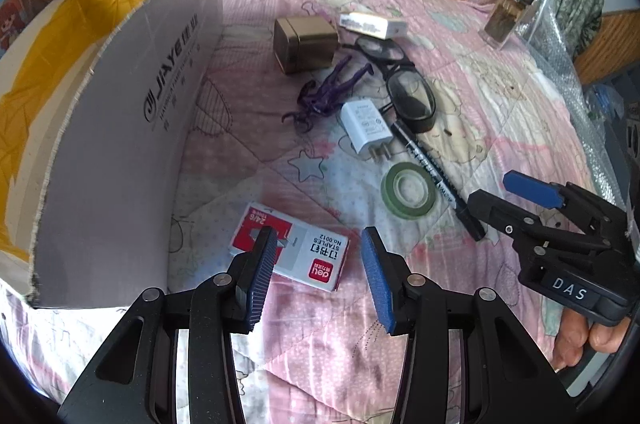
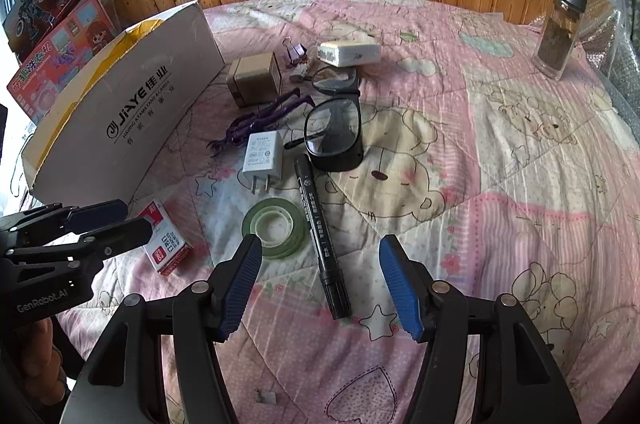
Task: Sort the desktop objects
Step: 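Grasp the red-and-white staples box with the left gripper while the right gripper grasps the green tape roll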
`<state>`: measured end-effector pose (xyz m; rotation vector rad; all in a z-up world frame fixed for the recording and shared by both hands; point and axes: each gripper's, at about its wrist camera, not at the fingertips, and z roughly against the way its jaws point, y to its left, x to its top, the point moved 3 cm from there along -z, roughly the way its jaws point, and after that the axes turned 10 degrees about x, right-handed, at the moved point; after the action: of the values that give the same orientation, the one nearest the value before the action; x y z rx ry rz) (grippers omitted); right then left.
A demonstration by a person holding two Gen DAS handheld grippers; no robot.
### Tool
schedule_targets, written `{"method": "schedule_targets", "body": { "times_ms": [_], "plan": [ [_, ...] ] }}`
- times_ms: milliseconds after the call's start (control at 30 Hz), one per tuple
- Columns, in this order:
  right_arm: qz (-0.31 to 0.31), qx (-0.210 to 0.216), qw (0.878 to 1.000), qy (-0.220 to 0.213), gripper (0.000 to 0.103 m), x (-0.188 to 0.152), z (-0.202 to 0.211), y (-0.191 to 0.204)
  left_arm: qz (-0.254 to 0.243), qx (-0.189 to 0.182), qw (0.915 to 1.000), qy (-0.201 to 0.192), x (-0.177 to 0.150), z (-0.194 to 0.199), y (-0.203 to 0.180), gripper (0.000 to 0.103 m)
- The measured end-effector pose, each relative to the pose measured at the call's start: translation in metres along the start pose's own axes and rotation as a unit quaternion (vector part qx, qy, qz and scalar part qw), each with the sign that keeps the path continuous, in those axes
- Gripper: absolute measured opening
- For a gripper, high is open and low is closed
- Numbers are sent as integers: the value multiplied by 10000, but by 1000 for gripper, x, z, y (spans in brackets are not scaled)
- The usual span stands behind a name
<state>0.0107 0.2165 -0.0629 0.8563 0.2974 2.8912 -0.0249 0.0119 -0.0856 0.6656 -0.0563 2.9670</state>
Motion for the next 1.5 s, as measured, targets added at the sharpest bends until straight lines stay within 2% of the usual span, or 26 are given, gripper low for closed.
{"method": "schedule_targets", "body": {
  "times_ms": [167,267,400,467,533,600,633,700,800,900,967,1000,1033,1167,1200,1233,1267,1367,1500],
  "plan": [
    [111,114,9996,245,61,-4,-15,0,-56,114,9998,128,-4,-18,0,47],
    [127,155,9987,460,46,-4,-29,-3,-93,182,9998,23,-4,-19,1,52],
    [220,154,9976,637,42,-6,-42,-6,-95,288,9995,-94,-2,-19,3,52],
    [240,207,9977,602,42,-6,-43,-5,43,400,9989,-253,0,-9,9,52],
    [339,304,9983,356,43,-2,-35,0,218,302,9988,-309,-1,2,18,52],
    [498,485,9974,185,50,1,-28,8,395,193,9988,-204,-7,4,28,52],
    [565,595,9965,157,50,1,-28,13,491,148,9986,-112,-8,0,32,52],
    [739,728,9940,338,50,-1,-38,21,711,-4,9973,188,-8,-15,36,52],
    [1096,328,9915,626,51,-9,-62,25,895,-168,9947,473,-12,-30,34,52],
    [1514,118,9876,407,57,-12,-65,29,937,-62,9948,399,-4,-35,26,60],
    [1460,200,9885,342,57,-11,-66,25,990,21,9945,348,2,-40,20,62],
    [1408,238,9891,345,53,-9,-64,22,946,102,9949,320,5,-42,17,62],
    [1293,286,9906,338,49,-7,-64,19,893,205,9954,288,7,-44,15,62],
    [626,742,9947,334,49,4,-60,7,616,479,9969,92,7,-45,7,59],
    [540,798,9948,334,49,5,-59,5,545,534,9971,46,7,-45,6,55],
    [464,842,9948,341,49,5,-58,5,486,546,9973,18,7,-44,6,45],
    [392,897,9946,351,49,6,-58,4,474,493,9977,14,7,-43,7,41],
    [239,992,9942,345,49,7,-55,4,571,215,9981,37,8,-41,11,40],
    [261,1025,9942,211,49,12,-47,9,565,129,9983,-21,10,-34,9,40]
  ]
}}
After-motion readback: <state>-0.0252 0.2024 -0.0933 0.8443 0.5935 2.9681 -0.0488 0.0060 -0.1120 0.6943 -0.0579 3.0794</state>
